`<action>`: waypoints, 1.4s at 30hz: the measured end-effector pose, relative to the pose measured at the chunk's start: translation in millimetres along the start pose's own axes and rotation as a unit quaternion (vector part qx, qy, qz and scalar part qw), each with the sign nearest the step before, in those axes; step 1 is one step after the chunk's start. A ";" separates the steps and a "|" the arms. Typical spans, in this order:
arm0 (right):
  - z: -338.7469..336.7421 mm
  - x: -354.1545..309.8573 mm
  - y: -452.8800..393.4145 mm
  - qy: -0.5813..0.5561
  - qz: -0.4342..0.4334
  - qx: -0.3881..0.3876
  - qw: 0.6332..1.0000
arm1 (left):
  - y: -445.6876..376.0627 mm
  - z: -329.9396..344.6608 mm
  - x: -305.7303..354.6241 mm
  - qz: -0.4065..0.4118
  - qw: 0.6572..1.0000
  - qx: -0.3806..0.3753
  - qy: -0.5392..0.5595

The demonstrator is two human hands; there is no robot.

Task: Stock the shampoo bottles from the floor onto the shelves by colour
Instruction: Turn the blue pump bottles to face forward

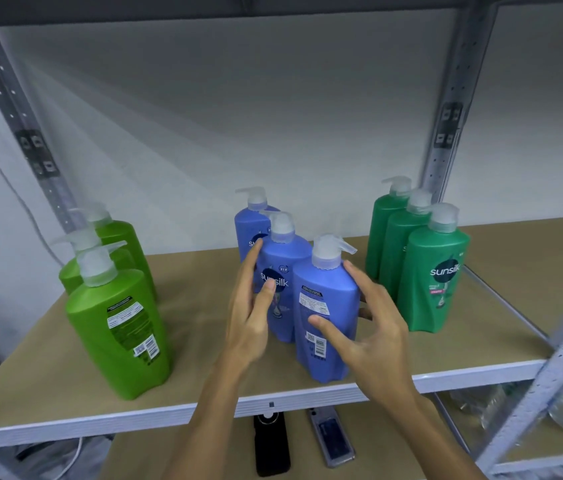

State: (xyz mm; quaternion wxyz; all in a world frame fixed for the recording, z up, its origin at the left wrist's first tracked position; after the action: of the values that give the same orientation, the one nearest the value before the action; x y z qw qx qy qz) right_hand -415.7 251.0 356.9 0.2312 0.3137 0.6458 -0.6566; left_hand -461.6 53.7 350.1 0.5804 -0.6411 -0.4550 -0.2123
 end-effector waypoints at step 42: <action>-9.5 26.5 -27.2 -0.167 0.059 0.001 0.984 | 8.7 -24.6 6.4 0.017 0.991 0.074 -0.108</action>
State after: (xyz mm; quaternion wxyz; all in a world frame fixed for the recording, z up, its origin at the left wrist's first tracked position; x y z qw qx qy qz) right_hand -452.3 264.7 357.5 0.3738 0.2376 0.5776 -0.6857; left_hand -444.9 33.5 356.2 0.5771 -0.6231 -0.5186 -0.0981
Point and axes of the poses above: each hand's wrist, its own y-axis away from the middle knuckle, its own z-axis out of the palm, x = y × z, the point moved 8 cm from there along -y, towards the middle knuckle, and after that the axes turned 14 degrees about -y, right-handed, at the moved point
